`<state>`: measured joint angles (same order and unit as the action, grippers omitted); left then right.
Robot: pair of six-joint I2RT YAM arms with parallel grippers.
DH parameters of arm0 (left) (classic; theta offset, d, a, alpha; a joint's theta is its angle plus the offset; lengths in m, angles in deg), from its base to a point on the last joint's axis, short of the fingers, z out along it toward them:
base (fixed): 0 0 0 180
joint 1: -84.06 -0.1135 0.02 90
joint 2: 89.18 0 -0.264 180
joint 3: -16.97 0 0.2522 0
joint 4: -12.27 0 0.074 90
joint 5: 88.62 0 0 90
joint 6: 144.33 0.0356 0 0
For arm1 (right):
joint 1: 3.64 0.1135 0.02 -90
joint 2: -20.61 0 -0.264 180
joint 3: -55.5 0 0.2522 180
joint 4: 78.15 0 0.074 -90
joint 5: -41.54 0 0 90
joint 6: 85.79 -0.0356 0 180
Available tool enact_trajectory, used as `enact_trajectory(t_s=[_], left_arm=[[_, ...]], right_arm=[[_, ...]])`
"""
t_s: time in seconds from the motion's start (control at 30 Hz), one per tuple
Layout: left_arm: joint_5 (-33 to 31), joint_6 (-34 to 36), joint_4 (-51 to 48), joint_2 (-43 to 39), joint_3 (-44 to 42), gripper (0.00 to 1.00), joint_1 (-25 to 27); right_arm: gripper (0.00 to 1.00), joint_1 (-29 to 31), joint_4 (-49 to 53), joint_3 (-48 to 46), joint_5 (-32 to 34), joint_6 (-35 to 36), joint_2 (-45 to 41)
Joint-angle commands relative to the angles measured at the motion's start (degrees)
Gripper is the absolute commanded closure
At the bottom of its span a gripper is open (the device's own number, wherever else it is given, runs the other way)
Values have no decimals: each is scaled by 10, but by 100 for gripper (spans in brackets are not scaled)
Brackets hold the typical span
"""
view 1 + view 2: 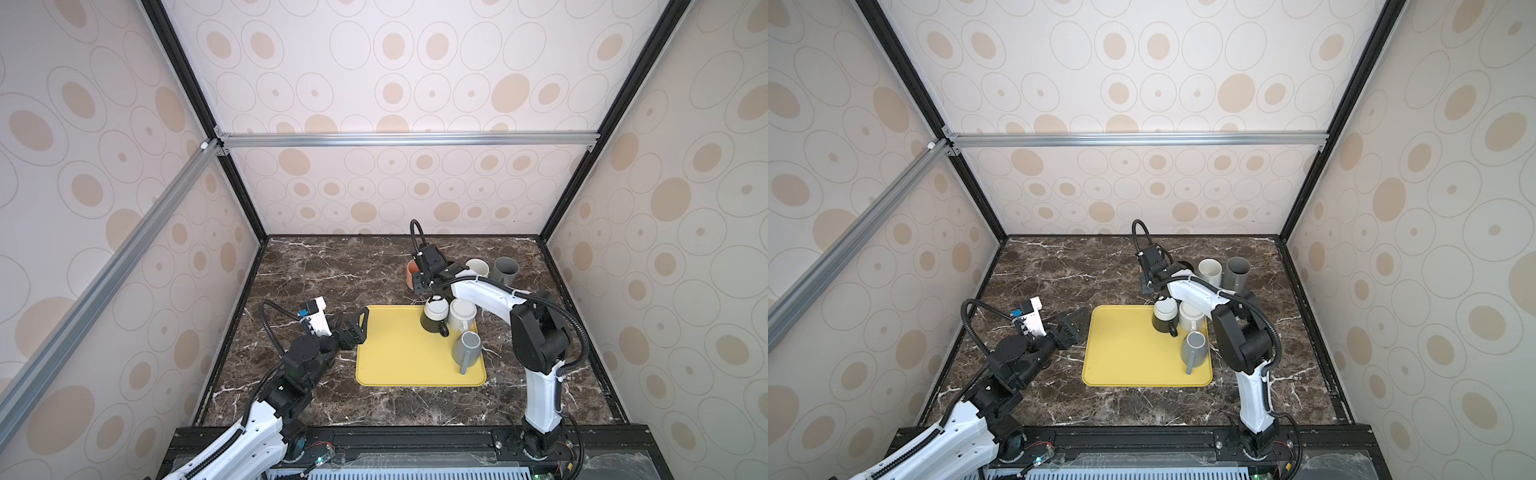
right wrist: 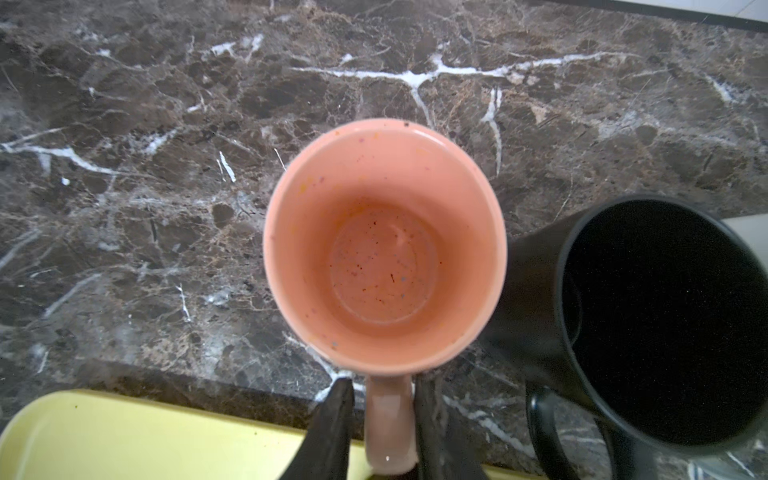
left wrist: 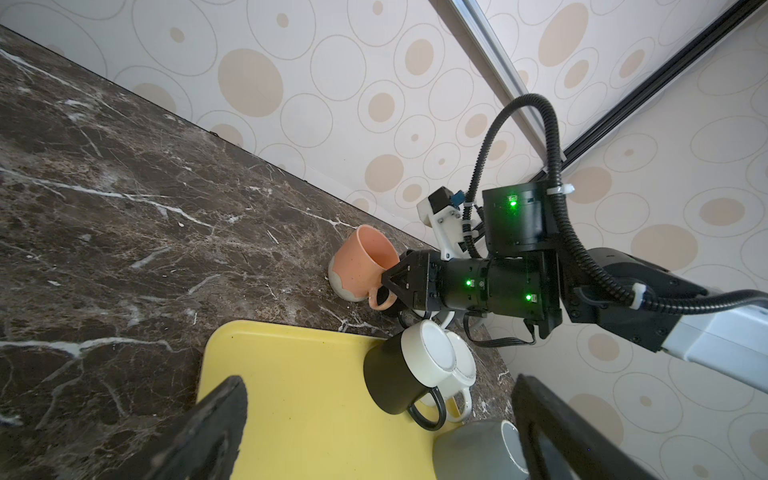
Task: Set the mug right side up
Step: 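Open right gripper and move it back over the tray while left gripper advances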
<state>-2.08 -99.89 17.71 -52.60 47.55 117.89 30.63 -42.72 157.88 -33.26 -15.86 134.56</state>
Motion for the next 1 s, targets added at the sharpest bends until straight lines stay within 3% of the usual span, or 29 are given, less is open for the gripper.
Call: enact_trajectory(t_s=[0.0, 0.23, 0.5, 0.73, 0.97], left_arm=[[6, 14, -4, 8, 10, 0, -4], [-28, 65, -110, 97, 91, 3, 15], [-190, 53, -195, 245, 222, 7, 161], [-183, 37, -187, 399, 308, 13, 209], [-155, 7, -156, 479, 351, 15, 240]], right_arm=[[70, 0, 4, -11, 2, 1, -39], [70, 0, 28, -36, 26, 11, -138], [70, 1, 62, -139, 32, 7, -296], [71, 1, 76, -210, 43, 6, -362], [71, -38, 49, -260, 33, -3, -422]])
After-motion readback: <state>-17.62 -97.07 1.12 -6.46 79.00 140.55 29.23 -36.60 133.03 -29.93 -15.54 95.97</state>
